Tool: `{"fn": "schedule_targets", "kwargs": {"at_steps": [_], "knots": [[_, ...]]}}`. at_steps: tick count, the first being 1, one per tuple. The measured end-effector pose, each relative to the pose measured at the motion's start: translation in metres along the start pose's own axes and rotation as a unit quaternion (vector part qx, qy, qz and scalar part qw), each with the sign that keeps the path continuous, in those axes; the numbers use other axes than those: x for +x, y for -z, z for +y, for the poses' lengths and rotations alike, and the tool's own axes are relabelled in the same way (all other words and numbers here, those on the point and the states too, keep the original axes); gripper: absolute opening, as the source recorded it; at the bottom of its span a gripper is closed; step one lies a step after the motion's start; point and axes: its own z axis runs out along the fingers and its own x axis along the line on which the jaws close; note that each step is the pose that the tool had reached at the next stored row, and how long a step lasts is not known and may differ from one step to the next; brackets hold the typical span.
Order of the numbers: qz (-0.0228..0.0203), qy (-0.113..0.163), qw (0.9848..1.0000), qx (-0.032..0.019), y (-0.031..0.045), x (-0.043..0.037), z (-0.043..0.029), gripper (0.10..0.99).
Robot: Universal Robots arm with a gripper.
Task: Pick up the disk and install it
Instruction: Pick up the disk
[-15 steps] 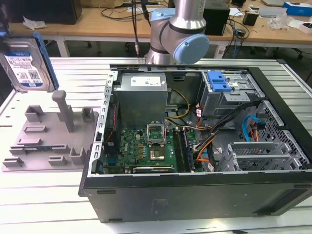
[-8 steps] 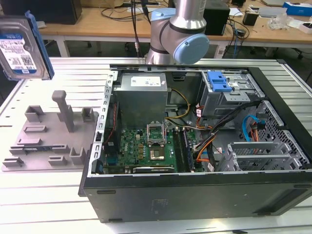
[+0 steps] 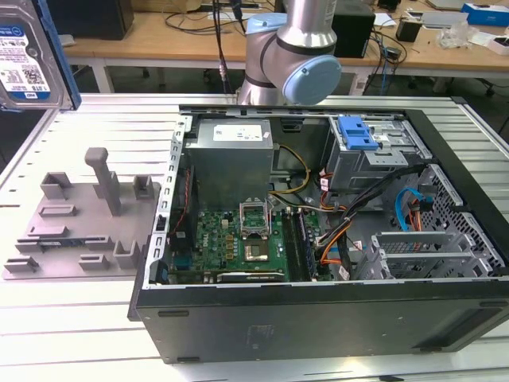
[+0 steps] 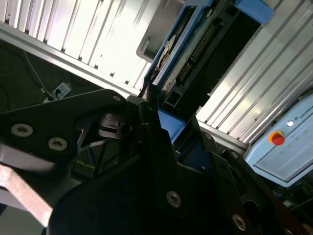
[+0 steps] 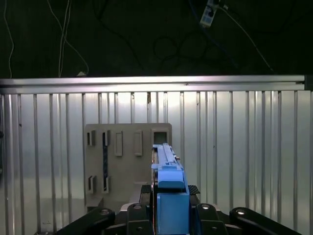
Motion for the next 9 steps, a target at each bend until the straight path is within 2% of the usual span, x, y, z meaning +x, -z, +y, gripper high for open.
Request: {"fn": "schedule_targets", "kwargs": {"at_steps": [5,7,9], "knots": [[0.0001,0.000,1.0000,-0.0001,0.0002,0.0006,-0.0001,0.365],[0.0001,0.000,1.0000,0.0000,0.0008,0.0042,-0.0013,0.365],[0.0000,0.000,1.0000,0.0000,0.0020,0.0098,-0.0058,0.365]]}}
